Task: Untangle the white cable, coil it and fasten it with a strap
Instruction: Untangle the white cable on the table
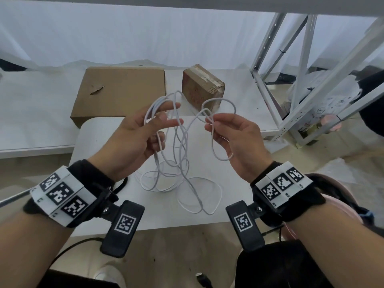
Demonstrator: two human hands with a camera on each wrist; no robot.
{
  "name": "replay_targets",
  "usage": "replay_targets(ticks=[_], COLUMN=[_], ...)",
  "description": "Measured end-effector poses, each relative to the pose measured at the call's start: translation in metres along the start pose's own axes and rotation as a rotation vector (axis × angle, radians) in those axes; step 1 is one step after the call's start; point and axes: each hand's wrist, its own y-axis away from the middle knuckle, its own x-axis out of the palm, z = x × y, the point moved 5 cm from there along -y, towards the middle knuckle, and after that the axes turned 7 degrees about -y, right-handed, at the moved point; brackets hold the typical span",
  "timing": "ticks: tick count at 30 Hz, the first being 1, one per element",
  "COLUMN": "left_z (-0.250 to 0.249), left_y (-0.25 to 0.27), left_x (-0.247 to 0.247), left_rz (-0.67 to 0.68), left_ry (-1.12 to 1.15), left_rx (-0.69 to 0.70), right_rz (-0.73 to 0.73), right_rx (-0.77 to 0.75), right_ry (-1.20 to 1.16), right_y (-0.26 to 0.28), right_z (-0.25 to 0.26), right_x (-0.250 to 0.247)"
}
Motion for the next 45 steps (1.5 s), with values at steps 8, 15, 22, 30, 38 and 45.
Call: replay_targets(ticks=[8,15,22,30,38,45], left_z=[0.002,0.004,0.007,0.002,-0.003,-0.006], left_y=[0.006,0.007,0.004,-0.002,-0.002,0.001], left_x=[0.013,0.015,0.01,-0.01,-0.011,-0.01], left_rz=[0.068,0.043,-0.037,-0.186,-0.162,-0.184], left_ry=[-0.132,-0.376,-0.809,-0.573,-0.23,-0.289], left_rx=[0.042,0.129,0.261,0.258,0.272,0.295], right_rz=[0.239,0.472,0.407,0.053,-0.031,0.129], right_rx=[-0.029,0.035,-0.055,-0.033,0.132,0.089], right_ry=[0.186,0.221,0.315,0.258,-0.023,0.676], right_y=[0.007,0.015,0.016,0.002,-0.001,0.007], right_z=[-0.011,-0.017,-0.014,0.001,-0.006,-0.015], right_x=[0.018,0.032,0.026,0.006,-0.002,0.0])
